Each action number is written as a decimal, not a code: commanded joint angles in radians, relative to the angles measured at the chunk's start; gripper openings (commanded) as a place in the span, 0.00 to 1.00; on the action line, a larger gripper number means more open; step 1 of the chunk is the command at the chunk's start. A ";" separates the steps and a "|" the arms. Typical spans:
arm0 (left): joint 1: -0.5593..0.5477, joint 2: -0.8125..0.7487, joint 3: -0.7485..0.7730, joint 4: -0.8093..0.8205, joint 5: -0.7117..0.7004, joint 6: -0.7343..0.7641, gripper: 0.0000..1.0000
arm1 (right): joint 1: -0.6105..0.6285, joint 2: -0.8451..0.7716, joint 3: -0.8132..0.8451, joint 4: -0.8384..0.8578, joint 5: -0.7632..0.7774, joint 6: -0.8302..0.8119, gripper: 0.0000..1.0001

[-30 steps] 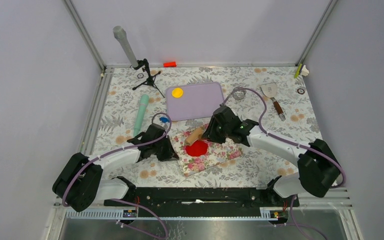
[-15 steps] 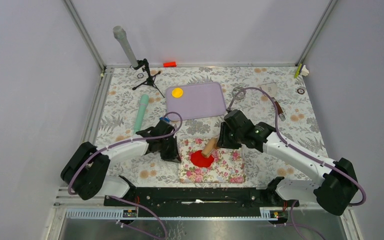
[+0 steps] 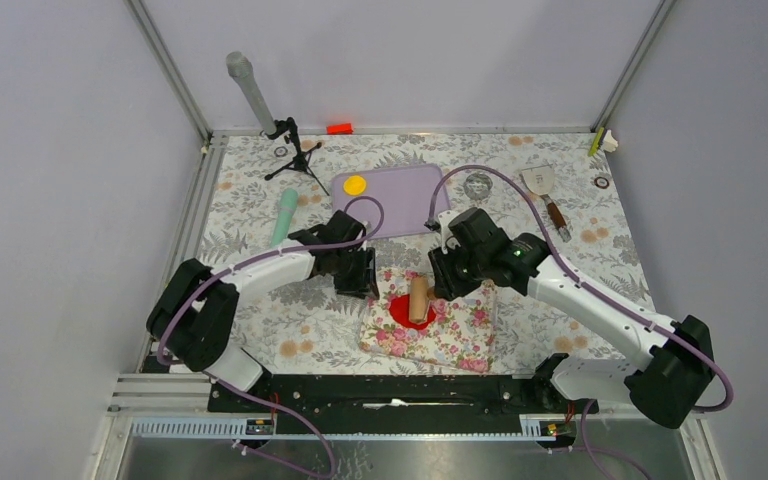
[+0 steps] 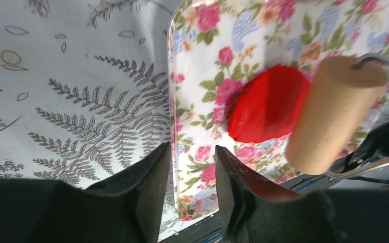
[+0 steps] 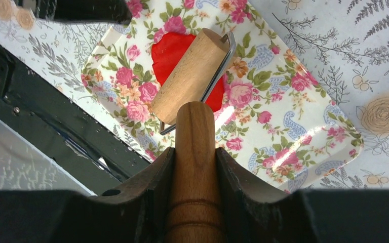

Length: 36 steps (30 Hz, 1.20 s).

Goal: Roll out the dumpling wrappers from the dough
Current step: Flatten out the dough on the work surface.

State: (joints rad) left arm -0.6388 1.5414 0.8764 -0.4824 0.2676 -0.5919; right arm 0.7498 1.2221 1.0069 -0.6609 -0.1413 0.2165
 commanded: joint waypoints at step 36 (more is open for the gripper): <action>-0.044 0.112 0.121 -0.075 -0.063 0.274 0.00 | -0.088 -0.063 0.043 0.001 -0.204 -0.343 0.00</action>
State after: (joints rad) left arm -0.6956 1.6276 0.9100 -0.5148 0.2165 -0.4801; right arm 0.6731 1.1923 1.0233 -0.6697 -0.3115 -0.1127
